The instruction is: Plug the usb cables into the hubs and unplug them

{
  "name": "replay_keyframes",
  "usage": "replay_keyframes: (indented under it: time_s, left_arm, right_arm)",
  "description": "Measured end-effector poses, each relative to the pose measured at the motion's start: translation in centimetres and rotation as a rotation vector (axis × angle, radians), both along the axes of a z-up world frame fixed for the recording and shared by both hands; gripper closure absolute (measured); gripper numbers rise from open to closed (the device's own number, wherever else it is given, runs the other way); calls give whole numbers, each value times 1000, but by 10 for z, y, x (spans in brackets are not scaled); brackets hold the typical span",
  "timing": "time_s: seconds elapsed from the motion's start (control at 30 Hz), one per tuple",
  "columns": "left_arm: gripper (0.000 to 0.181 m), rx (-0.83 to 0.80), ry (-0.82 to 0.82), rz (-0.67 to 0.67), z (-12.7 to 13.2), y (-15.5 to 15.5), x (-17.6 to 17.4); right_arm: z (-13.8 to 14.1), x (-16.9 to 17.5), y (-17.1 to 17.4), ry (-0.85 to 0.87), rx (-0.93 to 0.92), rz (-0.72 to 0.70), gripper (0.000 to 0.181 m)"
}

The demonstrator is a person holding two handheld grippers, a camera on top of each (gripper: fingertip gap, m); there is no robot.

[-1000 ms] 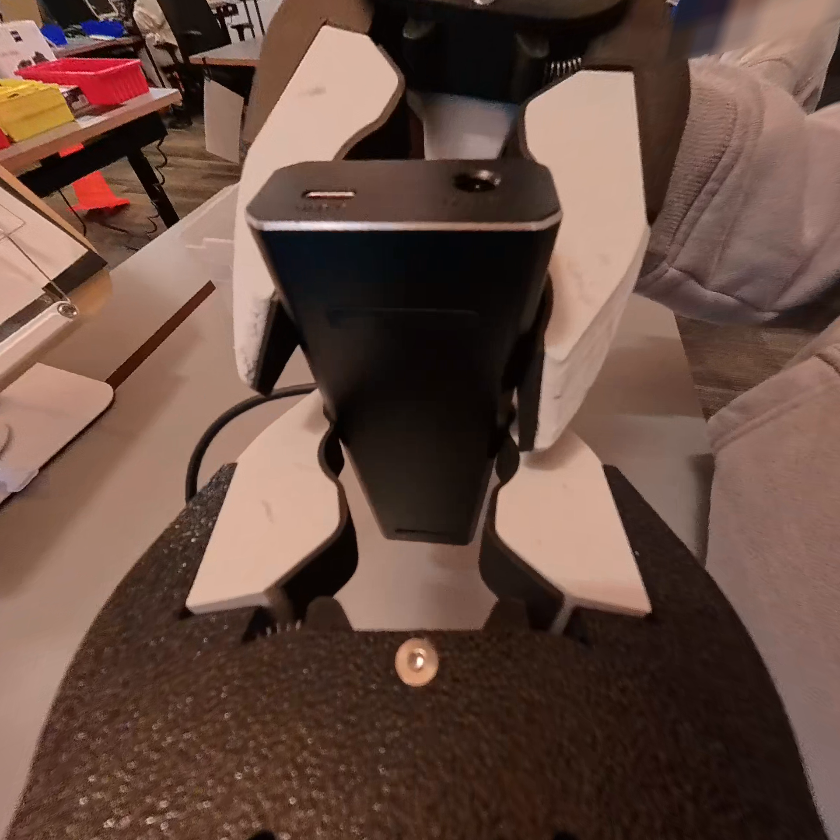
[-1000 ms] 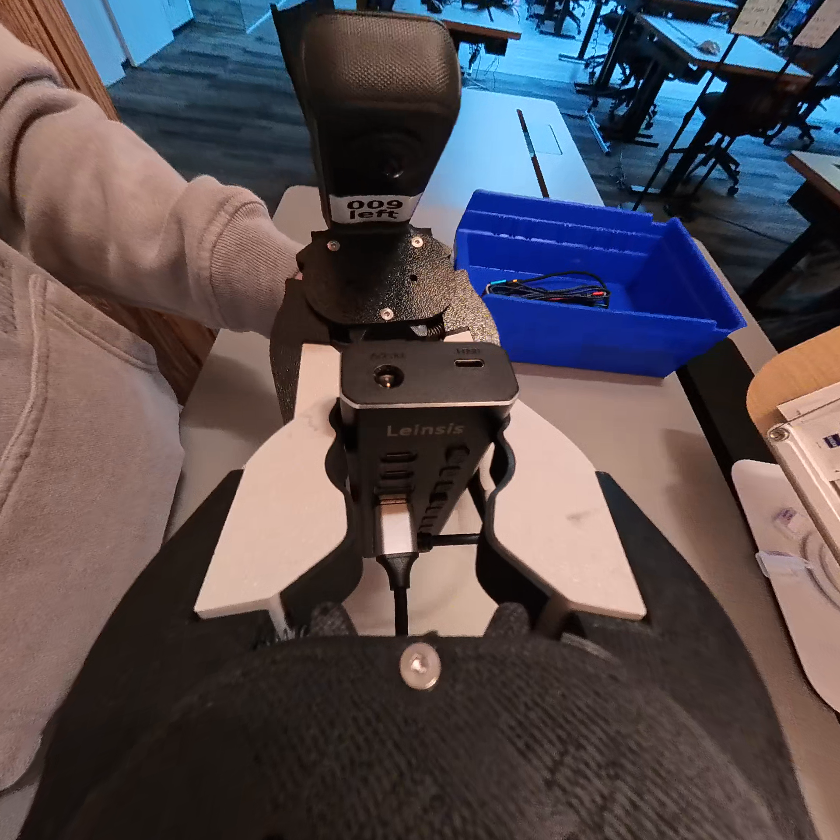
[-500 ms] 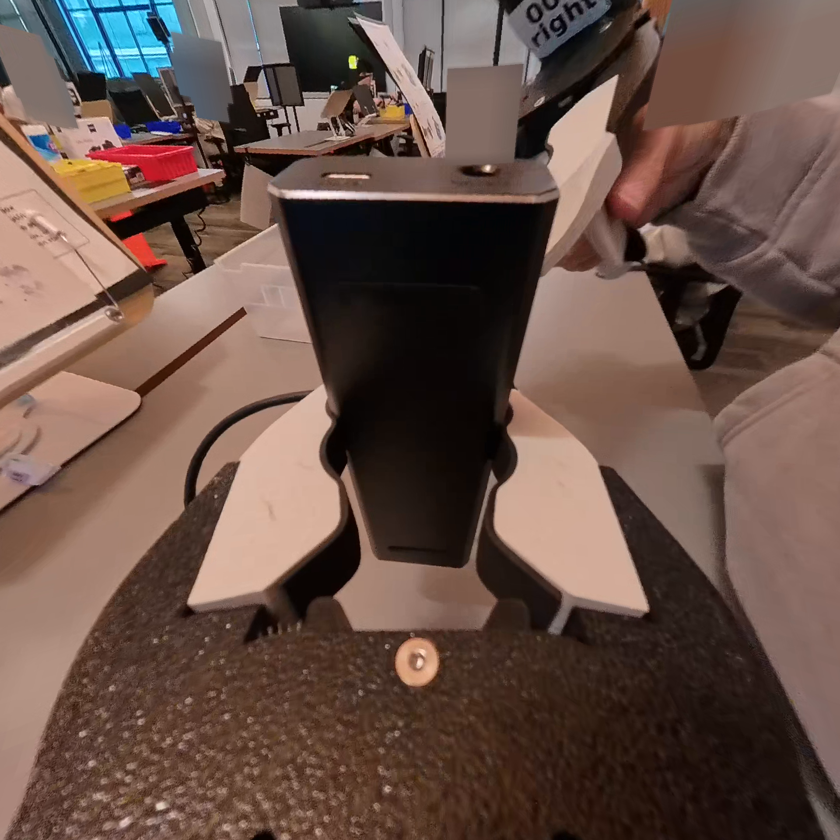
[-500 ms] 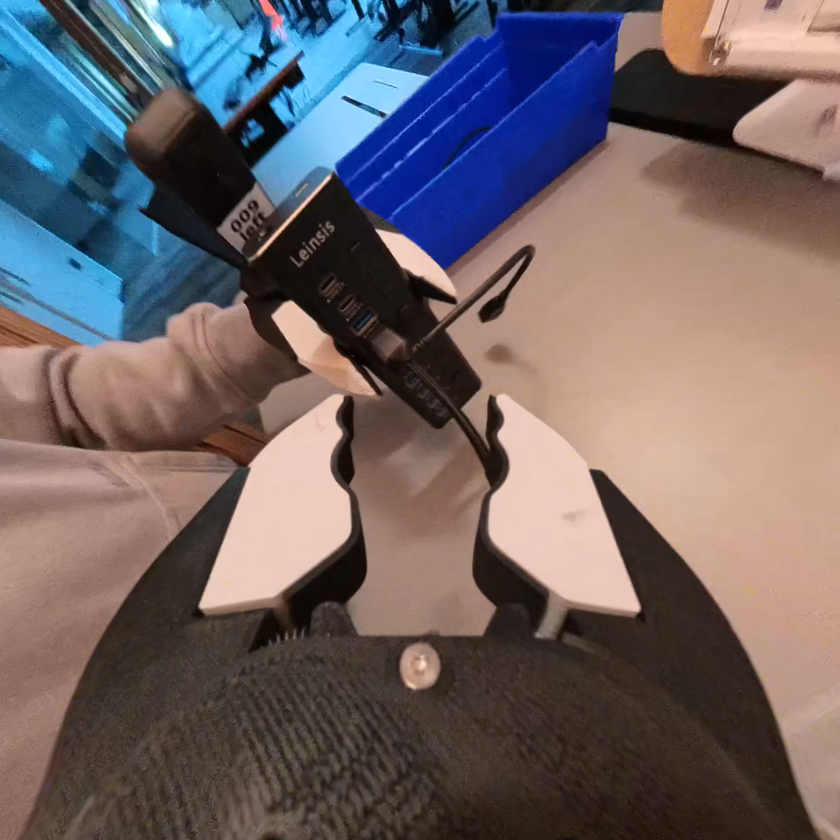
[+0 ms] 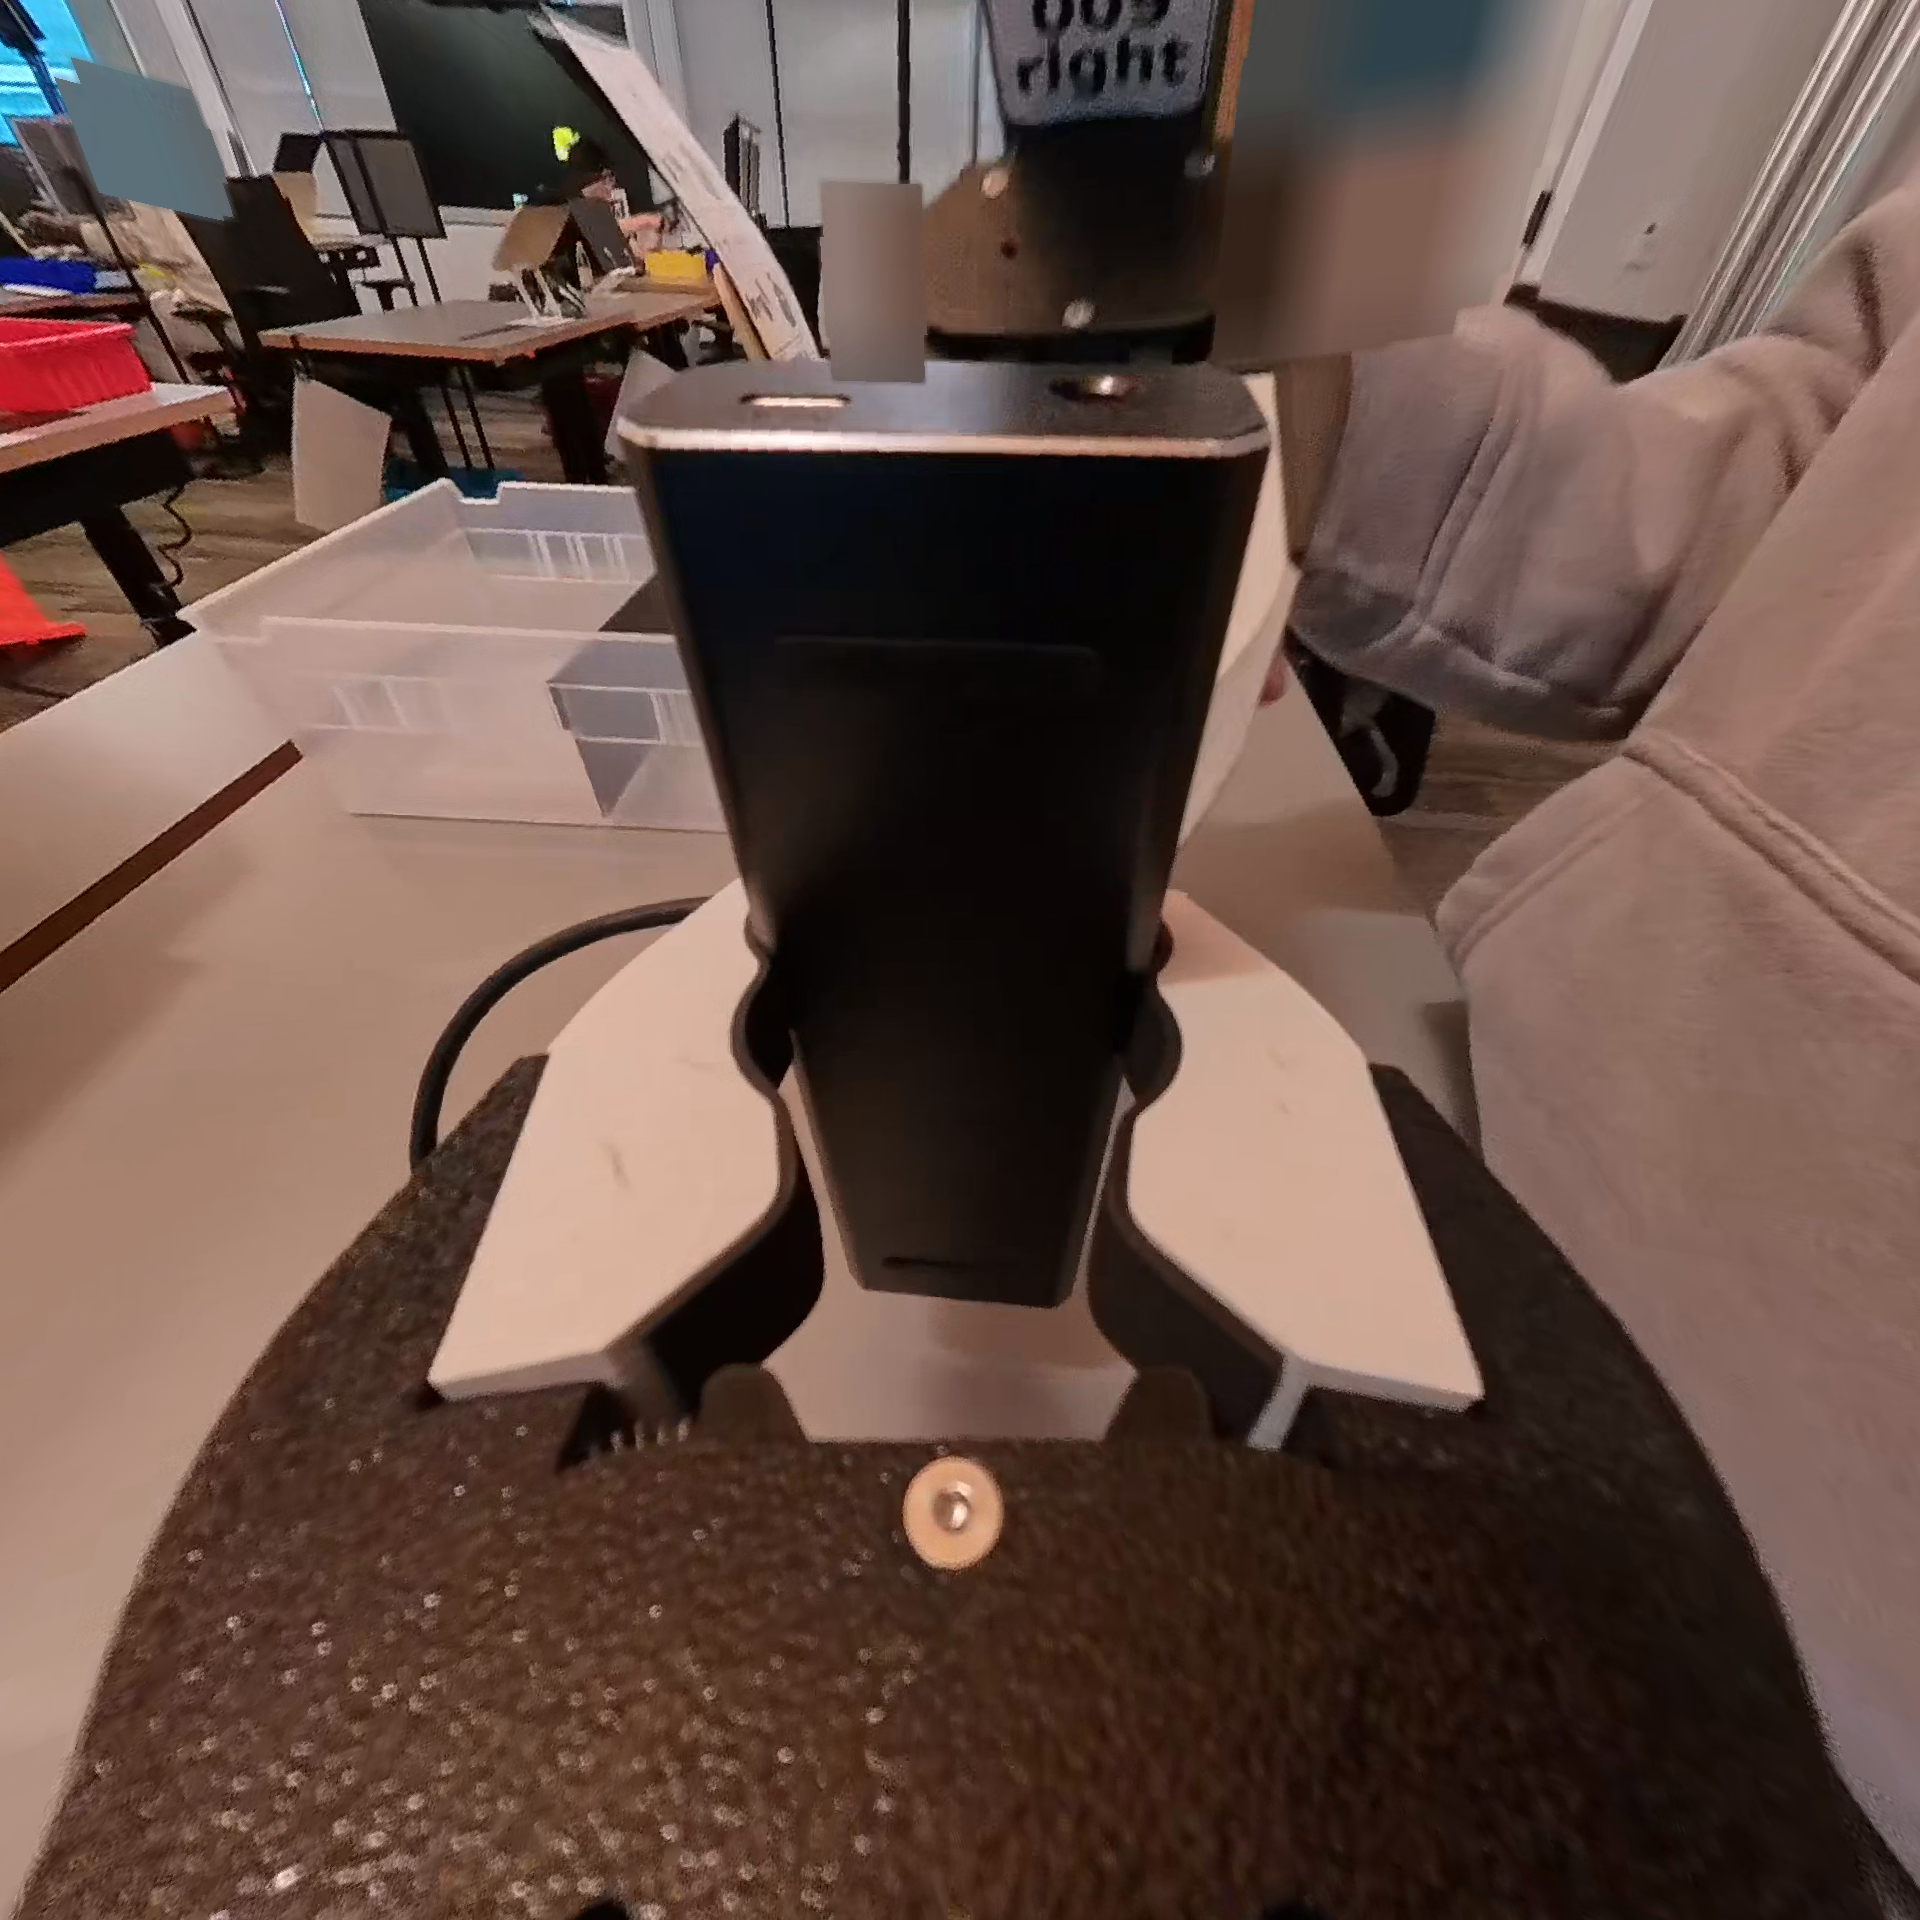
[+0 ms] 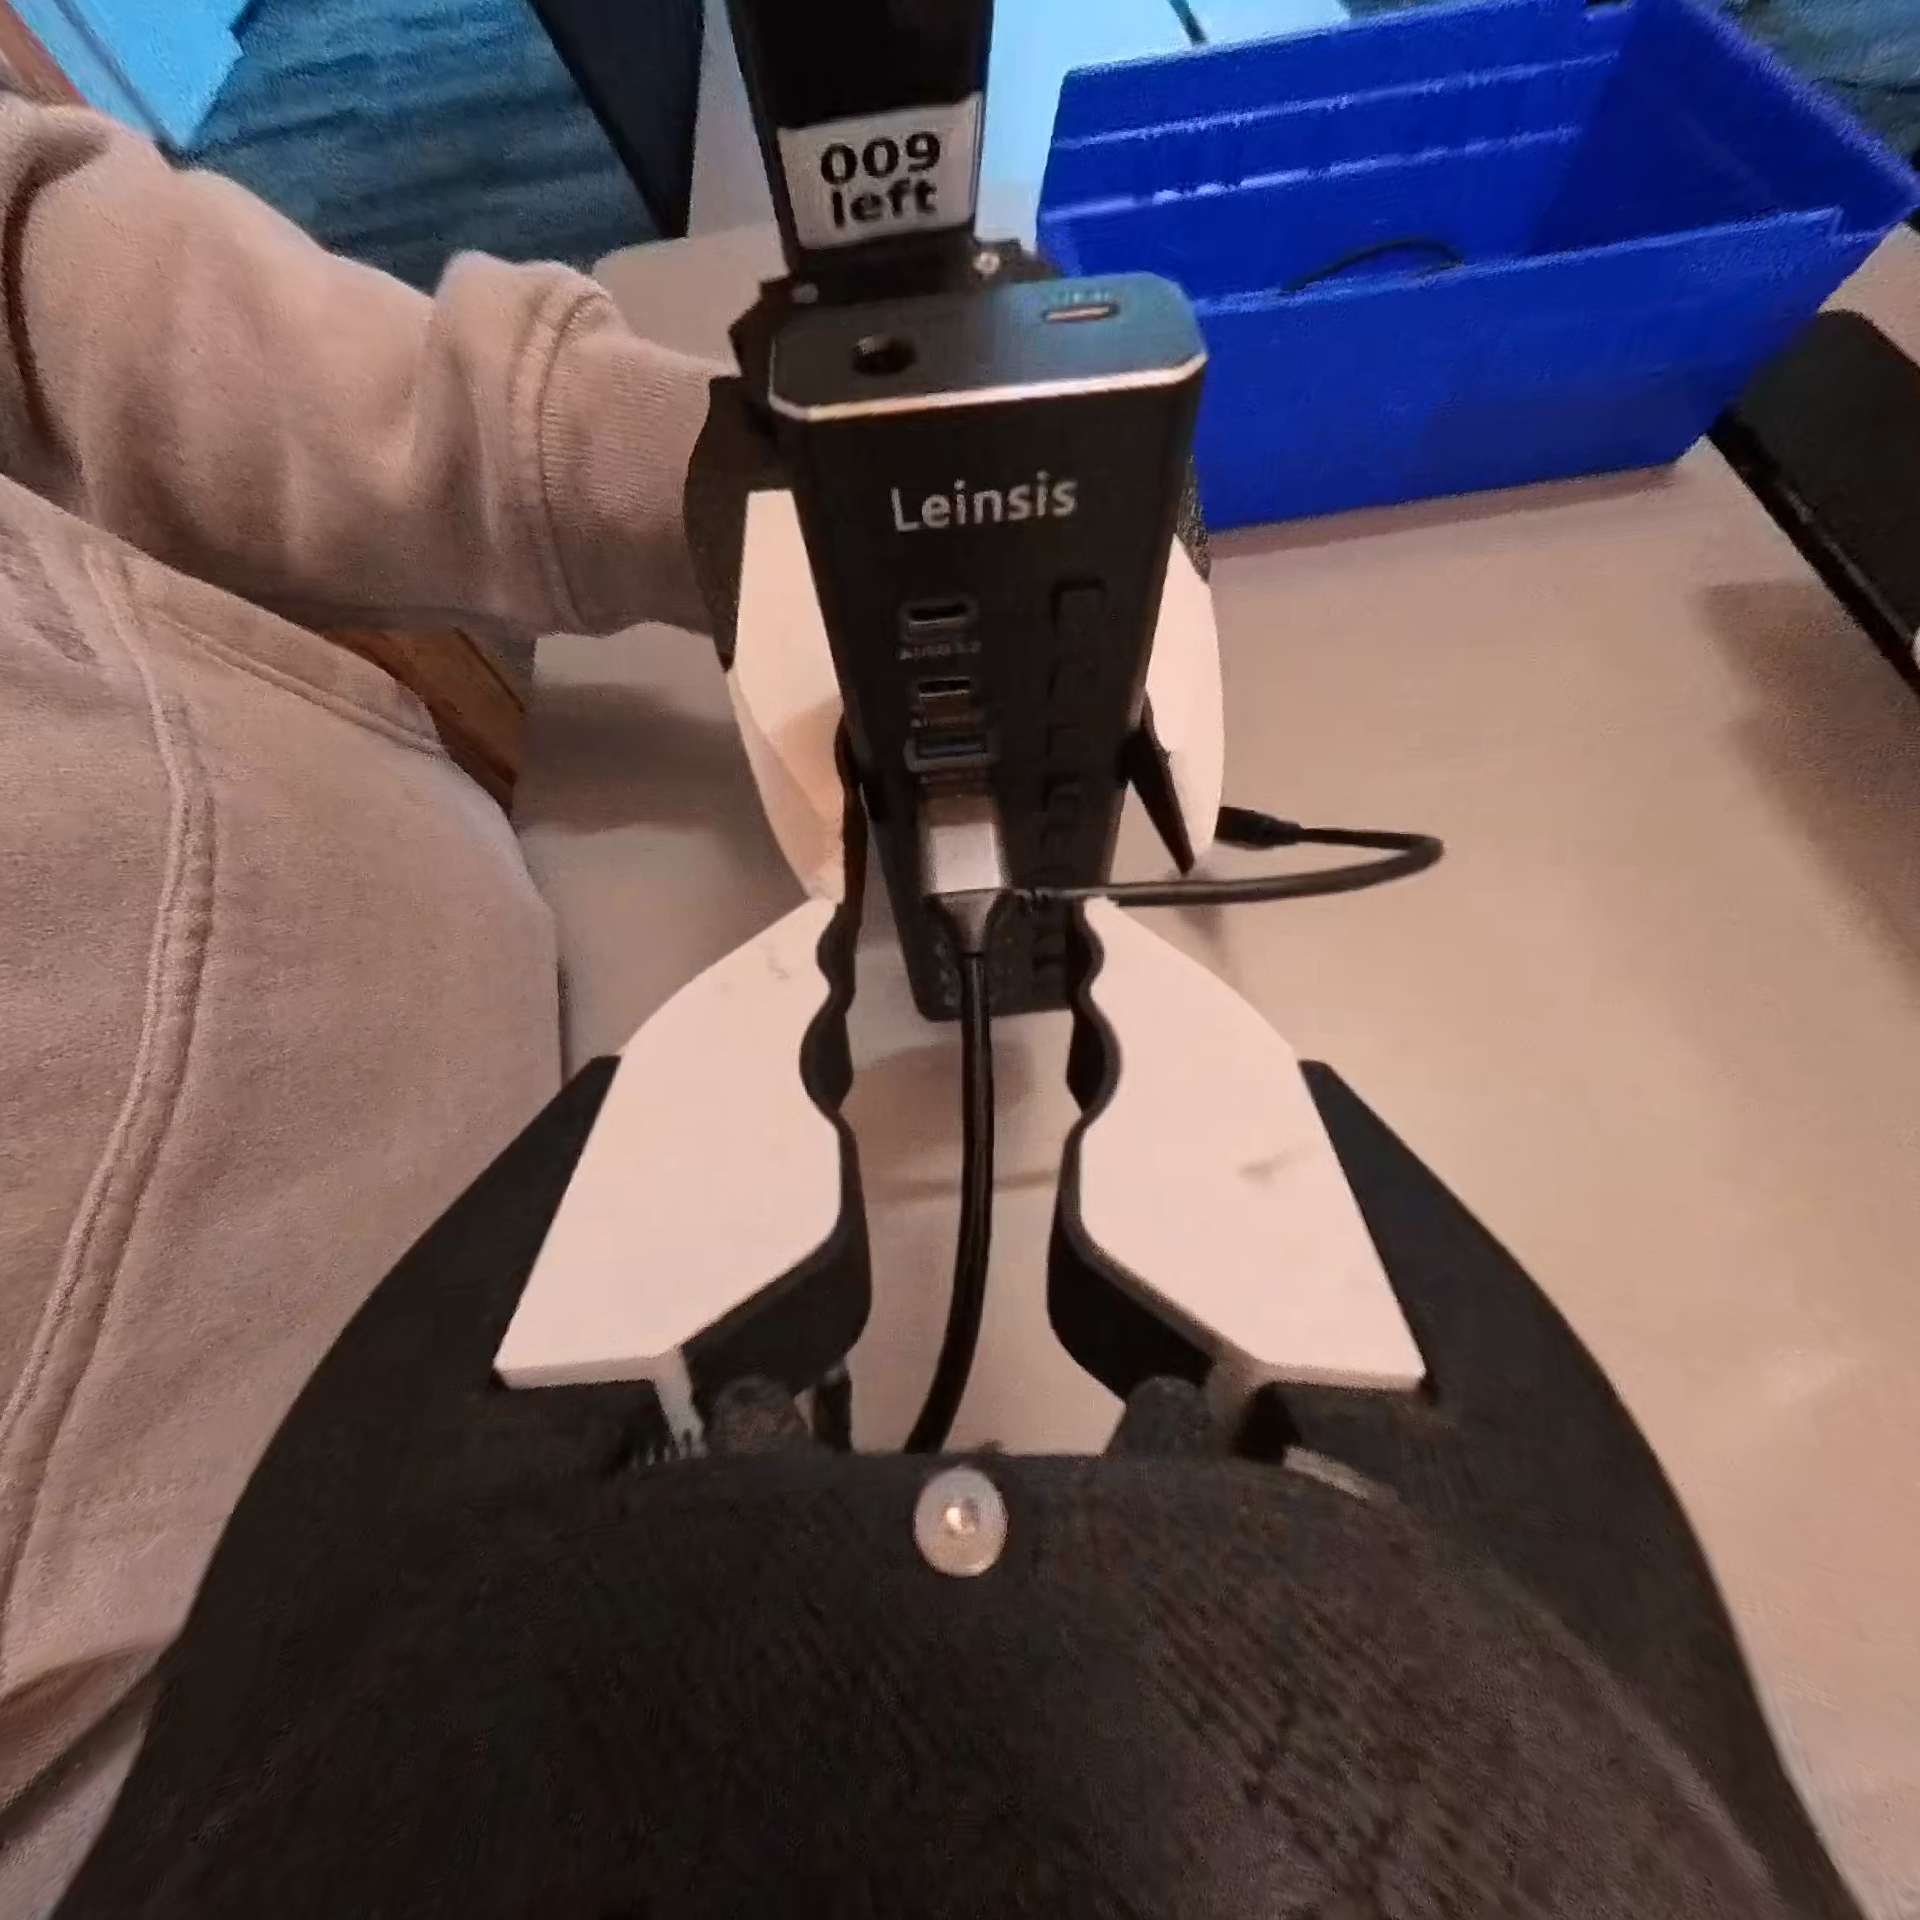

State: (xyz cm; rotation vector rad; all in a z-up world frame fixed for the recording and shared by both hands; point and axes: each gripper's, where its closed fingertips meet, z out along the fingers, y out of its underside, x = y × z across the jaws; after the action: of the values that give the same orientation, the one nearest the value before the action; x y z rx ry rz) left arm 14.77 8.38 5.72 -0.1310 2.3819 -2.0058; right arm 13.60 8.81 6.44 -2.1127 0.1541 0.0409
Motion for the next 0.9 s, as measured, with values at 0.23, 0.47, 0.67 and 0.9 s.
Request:
replay_keyframes:
  time_s: [0.23,0.47,0.67,0.9]
  left_arm:
    - [118,-5,4,3,0,0,1]
    - [118,11,-5,-23,6,-8,0]
    - [119,15,54,114,3,37,25]
    - [119,-32,6,176,37,73,36]
  right_arm:
    - [2,2,9,-29,109,42,164]
    - [8,1,0,-86,31,100,163]
    - [-7,36,-72,-223,-250,-65,163]
    - [108,89,-179,-342,191,-441,163]
